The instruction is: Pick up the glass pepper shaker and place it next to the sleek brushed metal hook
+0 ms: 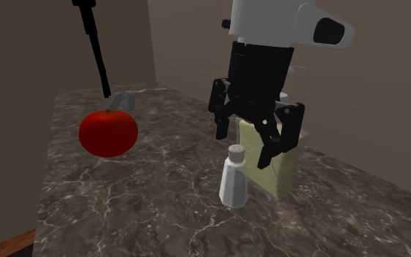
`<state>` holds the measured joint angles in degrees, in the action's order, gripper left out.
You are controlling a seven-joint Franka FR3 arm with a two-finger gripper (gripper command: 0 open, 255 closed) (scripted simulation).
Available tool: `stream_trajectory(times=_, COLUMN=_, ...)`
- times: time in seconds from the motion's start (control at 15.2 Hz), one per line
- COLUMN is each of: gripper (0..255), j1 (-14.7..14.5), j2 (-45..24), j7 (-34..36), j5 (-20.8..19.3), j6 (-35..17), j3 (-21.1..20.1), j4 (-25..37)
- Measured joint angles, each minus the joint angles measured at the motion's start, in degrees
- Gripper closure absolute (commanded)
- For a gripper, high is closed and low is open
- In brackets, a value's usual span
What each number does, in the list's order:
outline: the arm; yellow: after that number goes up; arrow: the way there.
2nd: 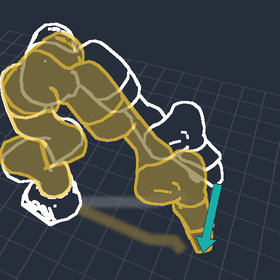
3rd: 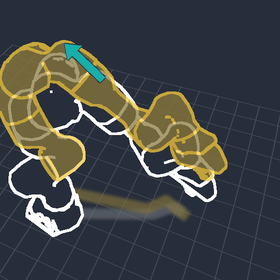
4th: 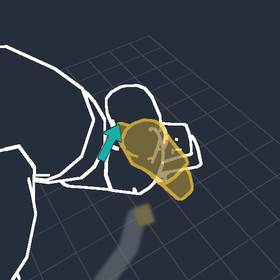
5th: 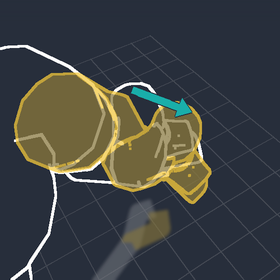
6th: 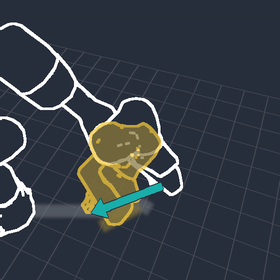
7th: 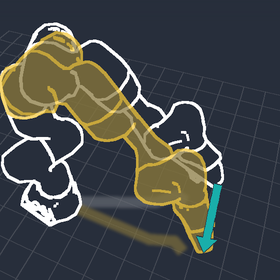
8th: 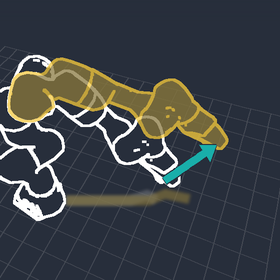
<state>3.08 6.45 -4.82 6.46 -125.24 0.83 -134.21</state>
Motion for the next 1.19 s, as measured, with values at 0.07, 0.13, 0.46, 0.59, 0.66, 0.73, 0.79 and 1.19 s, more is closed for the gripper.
stream_trajectory(times=0.07, gripper=0, j1=-0.1, j2=-0.1, j7=0.0, j5=0.1, j6=-0.6, j3=-0.1, j4=-0.5)
stream_trajectory(times=0.13, gripper=0, j1=-0.1, j2=-0.2, j7=0.0, j5=0.1, j6=-1.0, j3=-0.1, j4=-0.8)
stream_trajectory(times=0.46, gripper=0, j1=-0.1, j2=-0.4, j7=0.0, j5=0.1, j6=-1.4, j3=-0.1, j4=-0.9)
stream_trajectory(times=0.59, gripper=255, j1=-0.1, j2=-0.5, j7=0.0, j5=0.1, j6=-1.4, j3=-0.1, j4=-0.9)
stream_trajectory(times=0.66, gripper=255, j1=-0.1, j2=-0.4, j7=0.0, j5=0.2, j6=-1.4, j3=-0.1, j4=-0.9)
stream_trajectory(times=0.73, gripper=255, j1=-0.1, j2=-0.4, j7=0.0, j5=0.1, j6=-1.5, j3=-0.1, j4=-0.9)
stream_trajectory(times=0.79, gripper=255, j1=-0.1, j2=-0.4, j7=0.0, j5=0.1, j6=-1.5, j3=-0.1, j4=-0.9)
stream_trajectory(times=1.19, gripper=255, j1=-0.1, j2=-0.4, j7=0.0, j5=0.1, j6=-1.5, j3=0.0, j4=-0.9)
